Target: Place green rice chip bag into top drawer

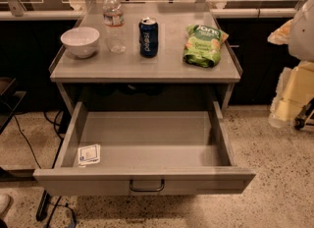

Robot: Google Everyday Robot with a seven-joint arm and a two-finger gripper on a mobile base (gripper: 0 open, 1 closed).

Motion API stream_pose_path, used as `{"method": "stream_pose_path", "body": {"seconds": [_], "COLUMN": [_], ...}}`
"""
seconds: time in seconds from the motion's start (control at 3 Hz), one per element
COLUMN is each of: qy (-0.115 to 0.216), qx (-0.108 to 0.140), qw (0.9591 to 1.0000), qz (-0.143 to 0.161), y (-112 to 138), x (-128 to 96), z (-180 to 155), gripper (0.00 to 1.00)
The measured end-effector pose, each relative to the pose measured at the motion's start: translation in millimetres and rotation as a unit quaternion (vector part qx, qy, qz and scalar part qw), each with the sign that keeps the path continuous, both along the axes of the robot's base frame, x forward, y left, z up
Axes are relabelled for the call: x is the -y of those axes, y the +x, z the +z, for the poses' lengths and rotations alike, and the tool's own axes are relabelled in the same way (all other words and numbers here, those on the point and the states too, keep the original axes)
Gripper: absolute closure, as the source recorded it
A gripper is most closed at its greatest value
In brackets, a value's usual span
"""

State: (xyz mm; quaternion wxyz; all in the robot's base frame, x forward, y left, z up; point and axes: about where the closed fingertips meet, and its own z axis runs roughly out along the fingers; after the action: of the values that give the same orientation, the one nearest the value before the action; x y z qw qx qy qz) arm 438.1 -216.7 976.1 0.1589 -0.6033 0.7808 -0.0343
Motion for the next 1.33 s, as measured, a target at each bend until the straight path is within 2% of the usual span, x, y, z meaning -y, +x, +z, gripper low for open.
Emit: {"method": "stream_pose_path", "body": {"seconds": [0.67, 1.0, 1.33], "qy": [0.0, -0.012, -0.023], "qx": [0.008, 0.031, 0.038], "qw": [0.9999, 0.9993, 0.9988], "qz": [-0.007, -0.019, -0.022], "y": [5.9, 36.7, 74.4], "x": [0.8, 2.9, 4.3], "z": [-0.3, -3.5, -11.6], "gripper": [0.0, 0.0, 0.0]}}
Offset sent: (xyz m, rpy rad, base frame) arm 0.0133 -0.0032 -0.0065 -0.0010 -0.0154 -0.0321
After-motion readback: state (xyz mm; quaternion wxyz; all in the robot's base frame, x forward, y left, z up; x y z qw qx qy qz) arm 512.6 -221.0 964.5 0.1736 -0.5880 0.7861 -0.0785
